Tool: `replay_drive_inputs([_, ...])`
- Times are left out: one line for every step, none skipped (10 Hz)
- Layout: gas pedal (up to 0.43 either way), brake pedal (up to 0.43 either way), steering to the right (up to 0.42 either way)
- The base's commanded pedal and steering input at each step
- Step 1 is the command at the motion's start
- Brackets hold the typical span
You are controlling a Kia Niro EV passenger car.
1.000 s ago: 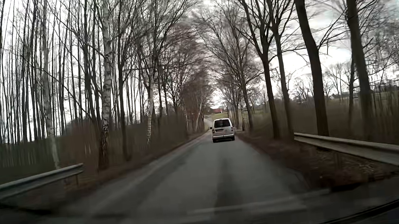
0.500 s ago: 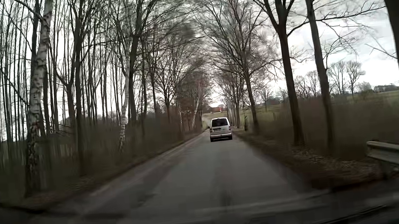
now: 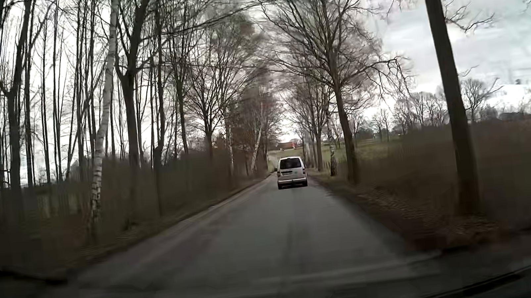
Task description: Follow the waypoints while adhering to traffic rules and regulations
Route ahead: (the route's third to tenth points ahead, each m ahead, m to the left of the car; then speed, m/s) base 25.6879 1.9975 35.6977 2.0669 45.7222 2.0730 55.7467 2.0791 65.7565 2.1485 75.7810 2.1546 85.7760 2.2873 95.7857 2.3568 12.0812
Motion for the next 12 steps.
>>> replay_drive_inputs([0.110,0.000,0.002])
replay_drive_inputs([0.110,0.000,0.000])
replay_drive_inputs([0.110,0.000,0.000])
replay_drive_inputs([0.110,0.000,0.000])
replay_drive_inputs([0.110,0.000,0.000])
replay_drive_inputs([0.110,0.000,0.001])
replay_drive_inputs([0.110,0.000,0.001])
replay_drive_inputs([0.110,0.000,0.001])
replay_drive_inputs([0.118,0.000,0.001])
replay_drive_inputs([0.118,0.000,0.001])
replay_drive_inputs([0.118,0.000,0.001])
replay_drive_inputs([0.118,0.000,0.001])
